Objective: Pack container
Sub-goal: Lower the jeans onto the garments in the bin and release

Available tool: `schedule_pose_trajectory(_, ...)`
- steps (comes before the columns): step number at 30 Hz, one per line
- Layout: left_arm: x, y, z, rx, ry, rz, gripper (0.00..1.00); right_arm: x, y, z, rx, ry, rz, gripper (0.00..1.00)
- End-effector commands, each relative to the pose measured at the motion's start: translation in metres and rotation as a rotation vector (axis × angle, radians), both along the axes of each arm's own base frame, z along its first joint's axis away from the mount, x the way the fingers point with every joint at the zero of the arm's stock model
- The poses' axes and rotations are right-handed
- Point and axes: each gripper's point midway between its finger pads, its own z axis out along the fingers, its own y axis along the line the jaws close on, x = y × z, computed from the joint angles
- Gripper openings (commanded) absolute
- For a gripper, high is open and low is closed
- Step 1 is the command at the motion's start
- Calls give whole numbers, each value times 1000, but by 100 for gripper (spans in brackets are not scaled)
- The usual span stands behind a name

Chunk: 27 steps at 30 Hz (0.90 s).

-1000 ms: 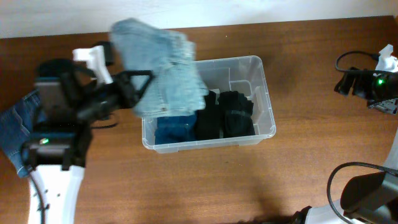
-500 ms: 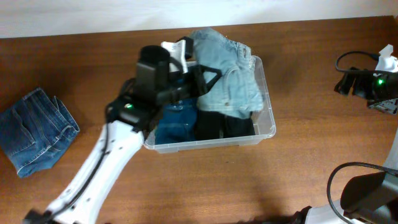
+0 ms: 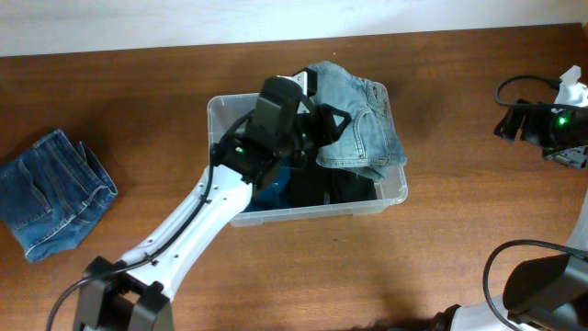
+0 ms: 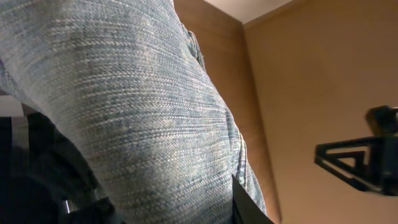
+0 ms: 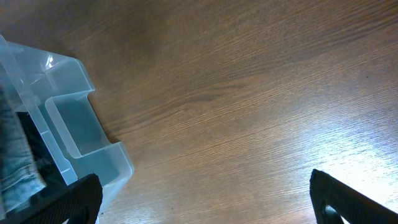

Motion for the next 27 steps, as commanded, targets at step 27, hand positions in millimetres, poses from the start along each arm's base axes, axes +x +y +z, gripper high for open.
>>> schedule_pose_trajectory(27,-12,-18,-75,229,1,-137,22,1,-2,3,-9,-8,1,98)
